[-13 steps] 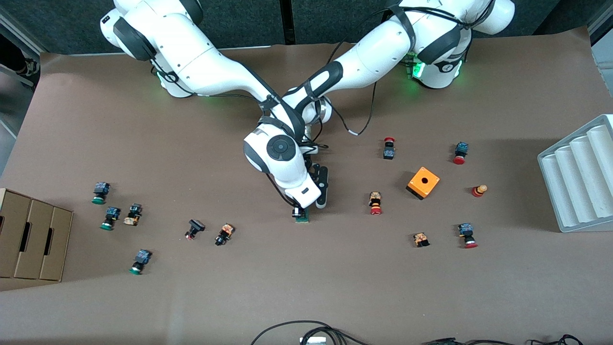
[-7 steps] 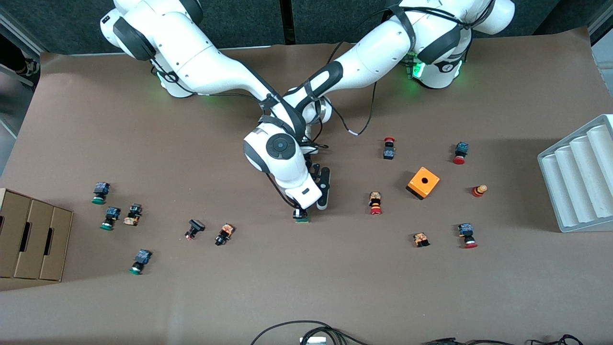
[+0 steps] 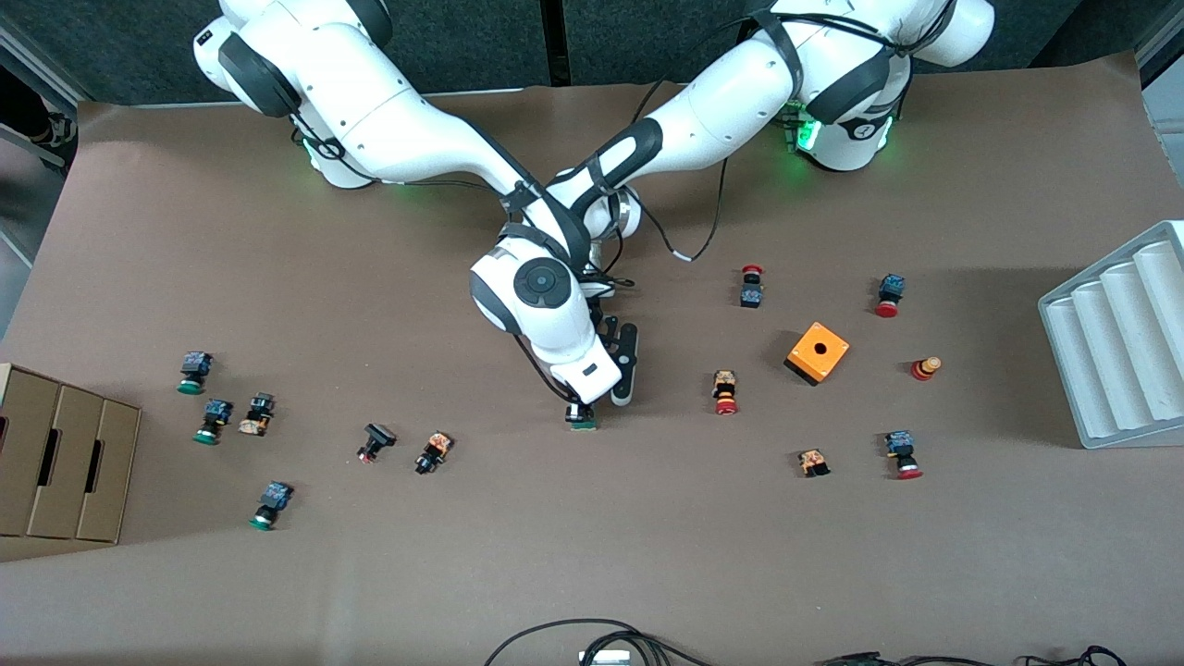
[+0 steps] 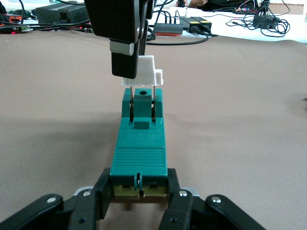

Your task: Close load switch with both arms

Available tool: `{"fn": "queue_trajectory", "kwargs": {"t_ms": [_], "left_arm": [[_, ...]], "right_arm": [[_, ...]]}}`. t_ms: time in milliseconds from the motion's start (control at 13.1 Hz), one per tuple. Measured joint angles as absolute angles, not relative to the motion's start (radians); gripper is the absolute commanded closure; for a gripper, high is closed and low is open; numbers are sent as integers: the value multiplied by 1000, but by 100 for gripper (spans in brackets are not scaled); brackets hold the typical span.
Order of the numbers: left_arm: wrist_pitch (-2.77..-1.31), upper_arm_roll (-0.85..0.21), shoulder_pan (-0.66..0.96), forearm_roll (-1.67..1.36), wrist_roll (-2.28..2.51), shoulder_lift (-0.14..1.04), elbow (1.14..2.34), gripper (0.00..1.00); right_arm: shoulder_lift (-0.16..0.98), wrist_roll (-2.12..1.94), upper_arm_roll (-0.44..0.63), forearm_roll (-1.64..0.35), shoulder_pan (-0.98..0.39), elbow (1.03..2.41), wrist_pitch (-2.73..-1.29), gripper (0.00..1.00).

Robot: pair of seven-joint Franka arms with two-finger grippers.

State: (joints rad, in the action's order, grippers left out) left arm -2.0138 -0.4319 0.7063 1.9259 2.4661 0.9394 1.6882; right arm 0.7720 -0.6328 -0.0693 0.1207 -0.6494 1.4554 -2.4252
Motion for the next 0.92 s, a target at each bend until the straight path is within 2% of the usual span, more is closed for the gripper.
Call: {"fn": "queue_trajectory", "kwargs": {"t_ms": [916], "left_arm": [[-2014, -432, 706, 1926, 2466, 939, 1688, 57]], "right_arm": [[781, -632, -57, 121, -649, 1458, -2426, 72]]}}
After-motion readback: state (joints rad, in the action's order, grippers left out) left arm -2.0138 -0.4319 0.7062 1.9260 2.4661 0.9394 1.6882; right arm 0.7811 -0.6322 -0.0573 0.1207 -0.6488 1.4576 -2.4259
